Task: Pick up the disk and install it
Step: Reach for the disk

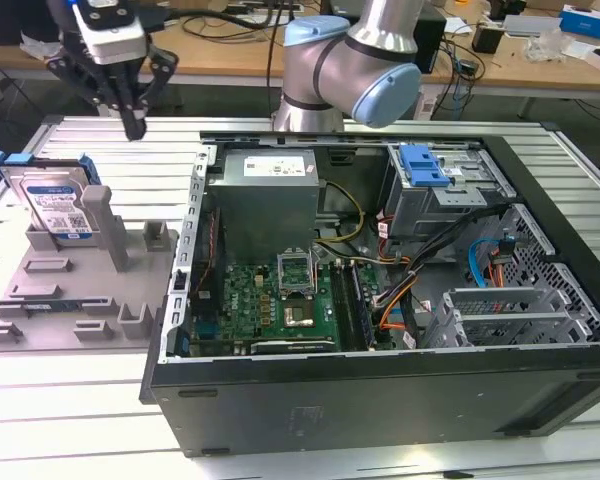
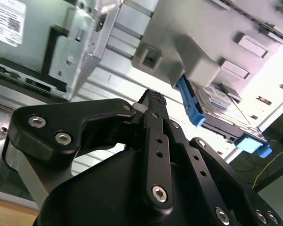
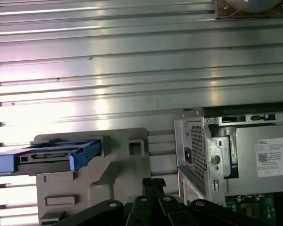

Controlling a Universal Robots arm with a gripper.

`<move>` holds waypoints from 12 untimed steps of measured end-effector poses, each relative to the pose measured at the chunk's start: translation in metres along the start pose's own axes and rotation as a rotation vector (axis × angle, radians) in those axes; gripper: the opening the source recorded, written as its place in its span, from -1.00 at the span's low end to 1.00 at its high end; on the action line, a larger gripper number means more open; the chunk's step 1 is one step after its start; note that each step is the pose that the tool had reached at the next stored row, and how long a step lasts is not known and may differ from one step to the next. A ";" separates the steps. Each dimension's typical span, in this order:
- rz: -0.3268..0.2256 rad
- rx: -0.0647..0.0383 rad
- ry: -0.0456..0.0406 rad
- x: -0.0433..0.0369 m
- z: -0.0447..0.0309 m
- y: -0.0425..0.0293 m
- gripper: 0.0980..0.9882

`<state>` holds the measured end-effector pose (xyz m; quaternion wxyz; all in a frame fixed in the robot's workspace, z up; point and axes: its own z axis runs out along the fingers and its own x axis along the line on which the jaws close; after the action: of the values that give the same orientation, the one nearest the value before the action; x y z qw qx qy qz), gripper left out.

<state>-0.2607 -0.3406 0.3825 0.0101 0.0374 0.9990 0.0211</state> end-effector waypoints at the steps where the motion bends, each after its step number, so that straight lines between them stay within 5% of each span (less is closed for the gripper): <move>1: 0.000 0.000 0.0006 0.0092 0.0009 0.0009 -0.98; 4: 0.000 0.000 0.0031 0.0340 0.0032 0.0027 -0.98; 12: 0.000 0.001 0.0088 0.0701 0.0058 0.0066 -0.98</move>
<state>-0.3300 -0.3284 0.3757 0.0057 0.0376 0.9991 0.0209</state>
